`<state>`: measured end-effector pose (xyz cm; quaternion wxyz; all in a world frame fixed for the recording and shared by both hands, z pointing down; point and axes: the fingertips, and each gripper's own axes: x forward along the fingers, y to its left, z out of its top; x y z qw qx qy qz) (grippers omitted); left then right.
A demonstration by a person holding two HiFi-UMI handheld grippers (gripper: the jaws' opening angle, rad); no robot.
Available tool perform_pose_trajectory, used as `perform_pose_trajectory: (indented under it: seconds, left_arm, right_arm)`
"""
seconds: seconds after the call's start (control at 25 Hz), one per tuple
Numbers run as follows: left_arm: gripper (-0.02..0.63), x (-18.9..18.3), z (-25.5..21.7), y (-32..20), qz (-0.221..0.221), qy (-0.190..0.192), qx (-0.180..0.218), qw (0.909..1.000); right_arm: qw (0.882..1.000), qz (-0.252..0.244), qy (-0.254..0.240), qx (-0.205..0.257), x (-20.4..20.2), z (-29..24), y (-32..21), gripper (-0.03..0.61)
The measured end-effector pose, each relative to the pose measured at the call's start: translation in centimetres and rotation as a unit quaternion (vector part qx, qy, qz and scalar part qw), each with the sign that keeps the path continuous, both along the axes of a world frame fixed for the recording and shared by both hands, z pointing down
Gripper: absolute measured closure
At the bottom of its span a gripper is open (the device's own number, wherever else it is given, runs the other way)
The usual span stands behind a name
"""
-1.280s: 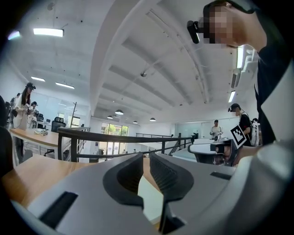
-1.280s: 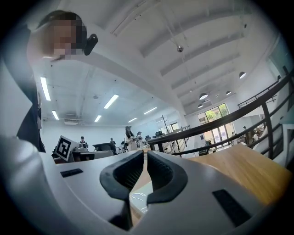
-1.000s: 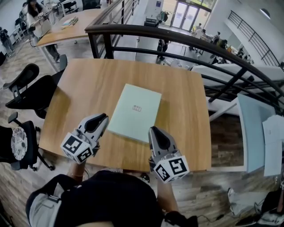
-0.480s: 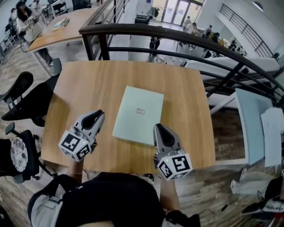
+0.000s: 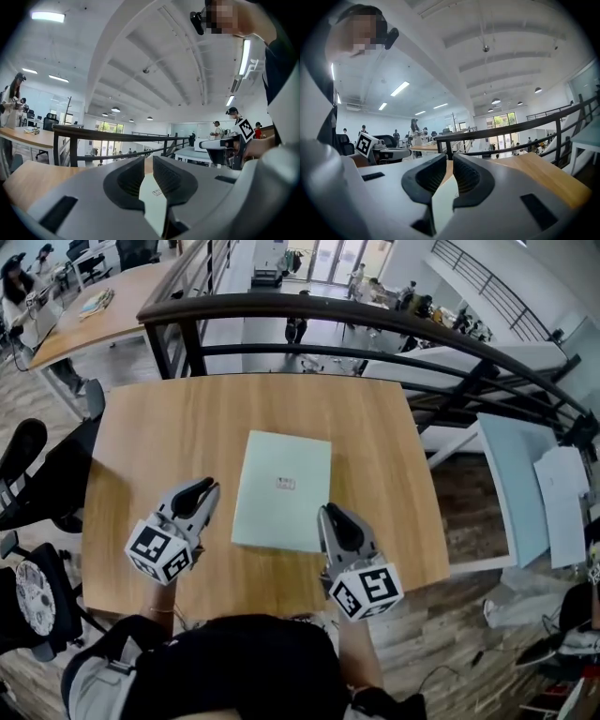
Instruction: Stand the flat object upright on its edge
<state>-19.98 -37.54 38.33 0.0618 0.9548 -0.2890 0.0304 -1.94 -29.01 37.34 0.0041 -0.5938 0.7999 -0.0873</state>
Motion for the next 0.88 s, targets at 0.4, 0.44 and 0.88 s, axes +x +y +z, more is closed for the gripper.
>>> perform_pose_trajectory:
  seconds: [0.4,0.44,0.88]
  left_arm:
    - [0.560,5.2,1.4,-2.4,0.024,-0.012,-0.028,0.9992]
    - [0.558,5.7,1.8,-2.5,0.029,-0.020,-0.028,0.9990]
    - [0.492,7.1,7.4,-6.6,-0.002,-0.047,-0.081,0.9956]
  right_arm:
    - [1.000,0.002,0.001,-0.025,4.4,2.1,-3.4,0.545]
    - [1.000,0.000,0.000,-0.028,4.6,2.7,-3.9,0.545]
    - [0.997,-0.030,0.002,-0.069,6.0,8.3,-8.7,0.543]
